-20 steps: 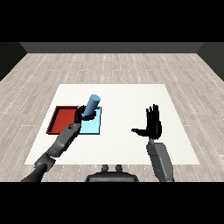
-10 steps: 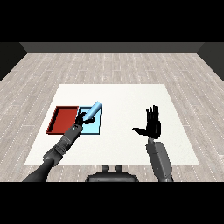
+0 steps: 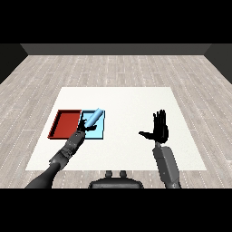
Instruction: Pick the blue can and put it in the blue box
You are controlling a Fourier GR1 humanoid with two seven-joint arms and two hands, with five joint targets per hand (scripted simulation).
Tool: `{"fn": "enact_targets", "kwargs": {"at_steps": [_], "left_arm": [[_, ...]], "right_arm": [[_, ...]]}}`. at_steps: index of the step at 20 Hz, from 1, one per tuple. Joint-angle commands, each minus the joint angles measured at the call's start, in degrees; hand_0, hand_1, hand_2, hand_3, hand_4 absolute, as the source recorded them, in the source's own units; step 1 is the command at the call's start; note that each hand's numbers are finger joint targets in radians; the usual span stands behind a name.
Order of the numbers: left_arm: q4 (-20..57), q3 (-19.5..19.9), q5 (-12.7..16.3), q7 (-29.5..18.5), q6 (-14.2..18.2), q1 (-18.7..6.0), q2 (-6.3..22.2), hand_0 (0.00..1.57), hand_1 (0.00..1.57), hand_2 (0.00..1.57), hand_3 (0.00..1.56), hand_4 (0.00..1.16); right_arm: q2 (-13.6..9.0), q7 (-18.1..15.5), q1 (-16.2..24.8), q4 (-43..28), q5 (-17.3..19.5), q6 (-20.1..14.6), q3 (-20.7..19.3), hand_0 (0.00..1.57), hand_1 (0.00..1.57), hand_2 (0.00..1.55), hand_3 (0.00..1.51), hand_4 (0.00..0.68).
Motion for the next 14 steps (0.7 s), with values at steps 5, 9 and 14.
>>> {"fn": "enact_targets", "kwargs": {"at_steps": [5, 9, 14], "left_arm": [[3.2, 1.0, -2.3, 2.0, -2.1, -2.6, 0.6, 0.0, 0.0, 0.0, 0.0, 0.0], [1.6, 2.6, -1.5, -1.2, 1.8, -4.6, 0.3, 0.0, 0.0, 0.0, 0.0, 0.0], [-6.8, 7.0, 1.6, -17.0, 0.5, -0.5, 3.4, 0.0, 0.0, 0.0, 0.0, 0.0]], "right_arm": [[1.3, -3.7, 0.3, 3.9, -0.3, 2.9, -1.3, 0.0, 0.0, 0.0, 0.0, 0.0], [0.4, -1.5, 2.0, -1.9, -0.5, 2.6, -0.9, 0.0, 0.0, 0.0, 0.0, 0.0], [-0.2, 0.7, -0.5, -0.2, 1.8, 2.0, 0.9, 0.0, 0.0, 0.0, 0.0, 0.0]]}}
